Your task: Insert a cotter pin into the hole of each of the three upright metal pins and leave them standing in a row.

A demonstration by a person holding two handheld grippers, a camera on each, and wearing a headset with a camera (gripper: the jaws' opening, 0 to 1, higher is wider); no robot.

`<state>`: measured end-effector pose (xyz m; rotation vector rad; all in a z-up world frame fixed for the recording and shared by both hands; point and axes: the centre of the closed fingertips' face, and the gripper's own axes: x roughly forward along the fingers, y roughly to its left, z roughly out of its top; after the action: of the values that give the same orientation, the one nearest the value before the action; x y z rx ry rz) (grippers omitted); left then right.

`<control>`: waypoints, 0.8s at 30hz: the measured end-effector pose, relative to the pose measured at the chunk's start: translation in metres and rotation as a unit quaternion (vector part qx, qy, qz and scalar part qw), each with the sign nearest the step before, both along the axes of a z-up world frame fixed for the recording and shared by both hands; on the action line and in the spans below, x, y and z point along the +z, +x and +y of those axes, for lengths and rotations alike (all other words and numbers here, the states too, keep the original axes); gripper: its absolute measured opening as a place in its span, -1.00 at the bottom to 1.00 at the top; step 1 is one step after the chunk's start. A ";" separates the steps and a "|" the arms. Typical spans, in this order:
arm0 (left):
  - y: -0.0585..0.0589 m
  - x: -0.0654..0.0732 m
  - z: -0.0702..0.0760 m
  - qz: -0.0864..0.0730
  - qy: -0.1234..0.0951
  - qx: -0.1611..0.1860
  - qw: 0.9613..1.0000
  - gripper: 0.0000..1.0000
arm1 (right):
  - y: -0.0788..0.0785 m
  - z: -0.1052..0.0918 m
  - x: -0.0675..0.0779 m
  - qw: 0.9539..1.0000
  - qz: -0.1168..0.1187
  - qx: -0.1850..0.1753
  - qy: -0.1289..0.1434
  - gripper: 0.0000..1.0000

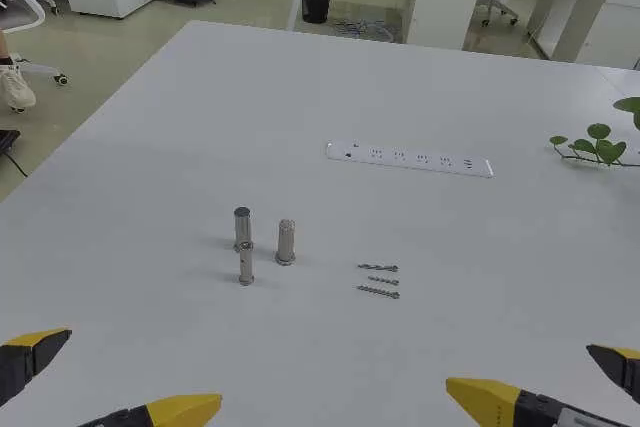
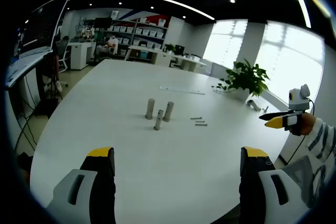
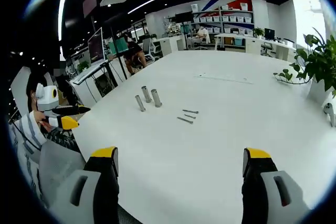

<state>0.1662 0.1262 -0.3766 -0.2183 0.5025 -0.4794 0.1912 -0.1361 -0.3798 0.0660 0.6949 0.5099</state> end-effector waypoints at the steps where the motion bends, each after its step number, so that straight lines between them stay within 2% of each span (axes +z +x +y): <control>1: -0.001 0.000 -0.001 0.001 0.001 -0.003 1.000 0.98 | 0.000 0.000 0.000 1.000 0.001 0.000 0.000 0.77; 4: 0.000 0.002 -0.004 -0.001 -0.006 -0.009 1.000 0.98 | -0.003 -0.001 -0.001 1.000 0.005 -0.001 0.000 0.74; 11: -0.001 0.000 -0.009 0.008 -0.004 -0.019 1.000 0.98 | -0.006 -0.003 -0.003 1.000 0.011 -0.005 0.002 0.75; 13: -0.001 0.002 -0.010 0.010 -0.014 -0.019 1.000 0.98 | -0.006 -0.002 -0.003 1.000 0.013 -0.005 0.003 0.76; 16: 0.002 0.005 -0.007 0.002 -0.014 -0.010 1.000 0.98 | -0.006 0.000 -0.002 1.000 0.014 0.000 0.002 0.73; 19: 0.002 0.006 -0.004 0.002 -0.001 -0.011 1.000 0.98 | -0.007 0.000 -0.004 1.000 0.016 0.004 -0.008 0.75; 22: 0.001 0.006 -0.002 0.009 -0.014 -0.004 1.000 0.98 | -0.008 0.001 -0.005 1.000 0.018 0.008 -0.011 0.78; 24: 0.002 0.007 0.001 0.004 -0.018 0.005 1.000 0.98 | -0.008 0.002 -0.005 1.000 0.018 0.007 -0.008 0.80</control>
<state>0.1679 0.1277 -0.3692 -0.2570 0.5000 -0.4777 0.1836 -0.1343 -0.3847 0.0551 0.7354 0.5181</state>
